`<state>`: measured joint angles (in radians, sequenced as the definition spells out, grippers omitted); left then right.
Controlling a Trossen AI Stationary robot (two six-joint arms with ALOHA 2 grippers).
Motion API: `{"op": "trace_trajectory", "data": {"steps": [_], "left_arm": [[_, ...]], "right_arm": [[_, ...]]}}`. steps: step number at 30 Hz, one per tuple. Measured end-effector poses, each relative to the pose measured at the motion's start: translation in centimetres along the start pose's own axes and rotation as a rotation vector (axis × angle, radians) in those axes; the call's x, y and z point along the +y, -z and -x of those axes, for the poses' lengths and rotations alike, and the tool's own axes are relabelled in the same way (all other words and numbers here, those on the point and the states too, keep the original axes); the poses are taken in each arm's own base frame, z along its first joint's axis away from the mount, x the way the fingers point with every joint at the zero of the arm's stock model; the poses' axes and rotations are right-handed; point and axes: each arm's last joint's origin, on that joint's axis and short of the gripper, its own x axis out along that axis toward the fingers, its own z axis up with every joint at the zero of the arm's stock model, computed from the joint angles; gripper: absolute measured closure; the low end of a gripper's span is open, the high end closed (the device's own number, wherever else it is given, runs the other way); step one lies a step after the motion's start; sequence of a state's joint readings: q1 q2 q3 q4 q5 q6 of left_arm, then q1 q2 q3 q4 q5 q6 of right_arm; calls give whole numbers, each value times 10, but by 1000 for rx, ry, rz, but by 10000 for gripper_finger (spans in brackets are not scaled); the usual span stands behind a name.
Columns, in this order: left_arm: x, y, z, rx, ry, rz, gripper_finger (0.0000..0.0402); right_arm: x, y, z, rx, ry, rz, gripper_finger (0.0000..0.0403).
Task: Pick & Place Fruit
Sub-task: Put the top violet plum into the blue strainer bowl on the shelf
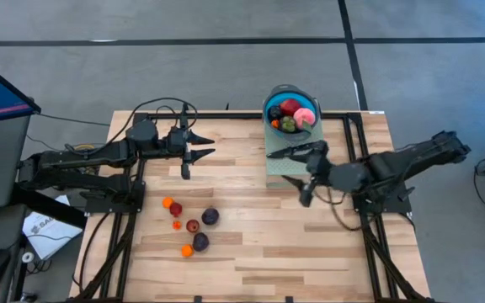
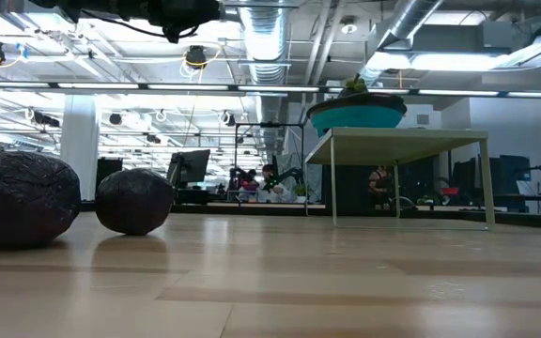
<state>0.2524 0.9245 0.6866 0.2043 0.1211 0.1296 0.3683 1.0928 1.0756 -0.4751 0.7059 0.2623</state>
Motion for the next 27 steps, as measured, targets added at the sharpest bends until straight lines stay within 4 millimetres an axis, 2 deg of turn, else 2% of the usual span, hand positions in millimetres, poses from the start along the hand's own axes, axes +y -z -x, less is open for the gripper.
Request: {"op": "trace_trajectory", "data": {"steps": [7, 11, 16, 21, 27], "left_arm": [[0, 0, 0, 0, 0, 0, 293], [0, 0, 0, 0, 0, 0, 293], [0, 0, 0, 0, 0, 0, 293], [0, 0, 0, -1, 0, 0, 293], [0, 0, 0, -2, 0, -1, 293]], "right_arm": [[-29, -7, 24, -36, 15, -50, 148], [-33, -9, 30, -56, 7, -65, 148], [-28, -6, 24, -27, -12, 2, 148], [-1, 5, -5, 91, -151, 77, 148], [71, 44, -59, 233, -338, 235, 148]]}}
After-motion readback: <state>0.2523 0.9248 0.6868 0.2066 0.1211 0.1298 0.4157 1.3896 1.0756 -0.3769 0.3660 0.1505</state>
